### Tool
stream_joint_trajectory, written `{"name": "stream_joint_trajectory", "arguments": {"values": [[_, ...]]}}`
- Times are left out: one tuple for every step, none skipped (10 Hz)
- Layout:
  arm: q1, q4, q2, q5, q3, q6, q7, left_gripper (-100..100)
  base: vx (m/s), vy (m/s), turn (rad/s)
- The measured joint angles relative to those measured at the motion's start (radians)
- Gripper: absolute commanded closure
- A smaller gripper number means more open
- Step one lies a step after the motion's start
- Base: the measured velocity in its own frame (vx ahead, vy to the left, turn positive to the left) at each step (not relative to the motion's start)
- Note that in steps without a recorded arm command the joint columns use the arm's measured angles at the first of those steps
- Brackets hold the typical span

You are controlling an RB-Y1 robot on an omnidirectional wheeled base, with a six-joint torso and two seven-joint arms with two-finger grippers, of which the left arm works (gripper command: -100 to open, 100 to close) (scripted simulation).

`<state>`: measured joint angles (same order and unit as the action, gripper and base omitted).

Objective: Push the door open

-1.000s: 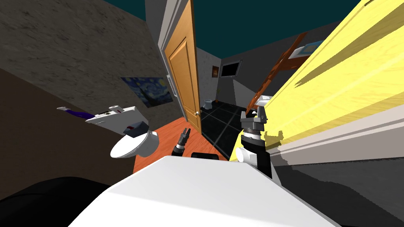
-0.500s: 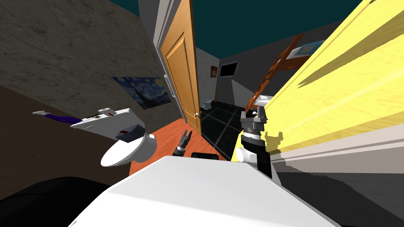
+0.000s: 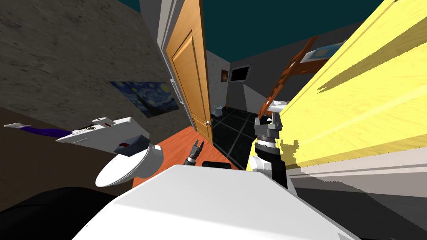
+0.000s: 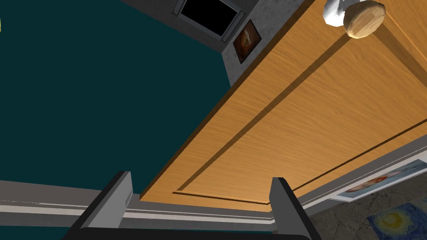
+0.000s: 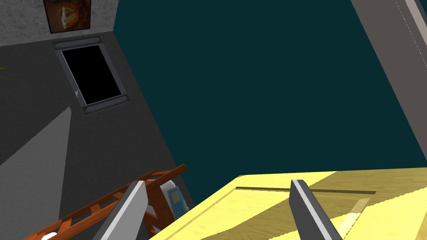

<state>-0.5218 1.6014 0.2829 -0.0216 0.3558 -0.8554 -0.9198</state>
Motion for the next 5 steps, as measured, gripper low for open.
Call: {"name": "stream_joint_trajectory", "arguments": {"values": [[0.003,-0.016,0.003,-0.002,0.007,-0.005,-0.019,-100,0.086,0.049,-0.068],[0.001,-0.026,0.008,-0.004,0.014,-0.011,-0.038,-100,0.076,0.06,-0.053],[-0.001,-0.038,0.013,-0.005,0.022,-0.017,-0.057,-100,0.081,0.06,-0.052],[-0.001,-0.05,0.015,-0.007,0.029,-0.022,-0.077,-100,0.086,0.06,-0.064],[0.003,-0.066,0.017,-0.008,0.036,-0.027,-0.095,-100,0.07,0.063,-0.069]]}}
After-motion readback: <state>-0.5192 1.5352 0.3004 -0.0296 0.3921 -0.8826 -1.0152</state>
